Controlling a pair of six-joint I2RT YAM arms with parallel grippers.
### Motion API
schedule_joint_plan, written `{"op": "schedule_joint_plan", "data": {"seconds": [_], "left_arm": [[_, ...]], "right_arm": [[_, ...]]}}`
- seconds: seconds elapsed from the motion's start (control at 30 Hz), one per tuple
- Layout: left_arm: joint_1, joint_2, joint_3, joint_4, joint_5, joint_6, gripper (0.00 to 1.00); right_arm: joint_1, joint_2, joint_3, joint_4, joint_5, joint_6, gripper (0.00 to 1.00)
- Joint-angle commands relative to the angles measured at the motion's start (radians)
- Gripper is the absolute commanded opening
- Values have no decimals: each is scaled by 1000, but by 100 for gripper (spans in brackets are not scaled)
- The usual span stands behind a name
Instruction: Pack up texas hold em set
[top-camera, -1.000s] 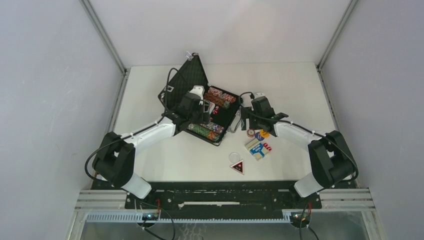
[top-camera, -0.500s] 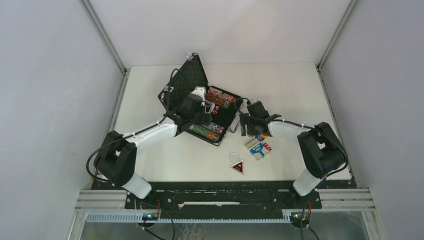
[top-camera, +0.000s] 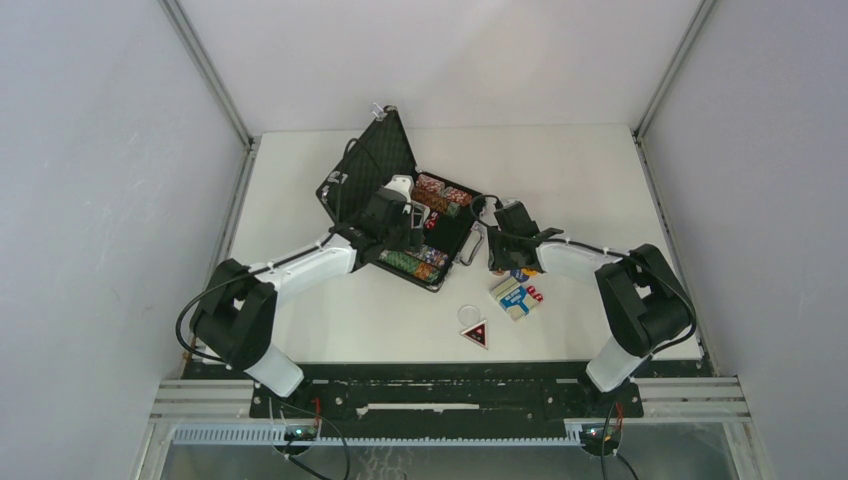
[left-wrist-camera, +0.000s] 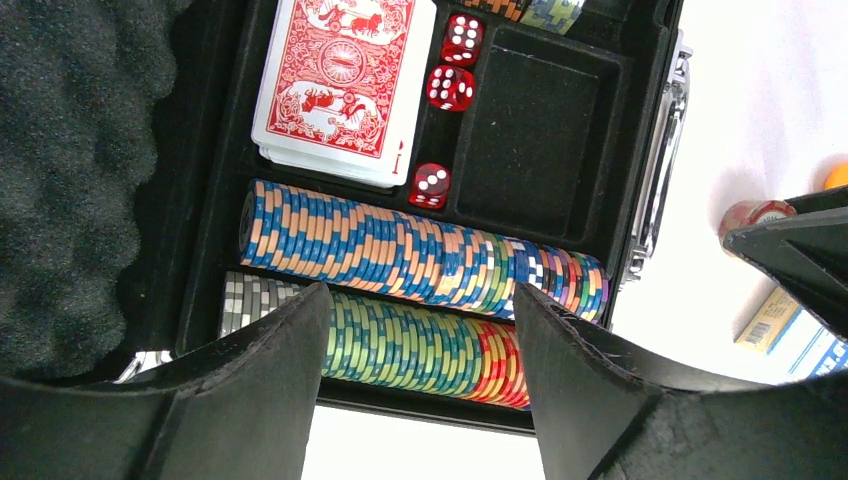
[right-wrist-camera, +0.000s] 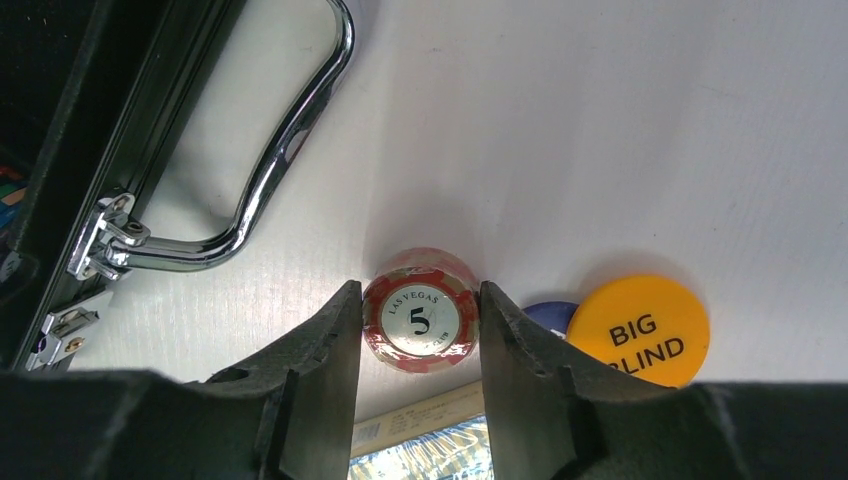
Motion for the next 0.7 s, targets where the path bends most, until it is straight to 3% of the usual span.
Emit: {"op": "schedule_joint_plan", "data": {"seconds": [0.0,0.17,0.43,0.67], "left_arm": [[-4,-9,8,28,33,-14,72],[-4,-7,19,31,113,-18,74],[-4,33,80,50,434,-51,74],[-4,29,173,-39,533,-69,75]], "right_arm": [[-3,-66,0,14,12,9,37],[-25,-155,0,38,-74,9,37],[-43,-269,-39,110,-217,-14,37],[90,-366,-58,72,-115,-128,39]]}}
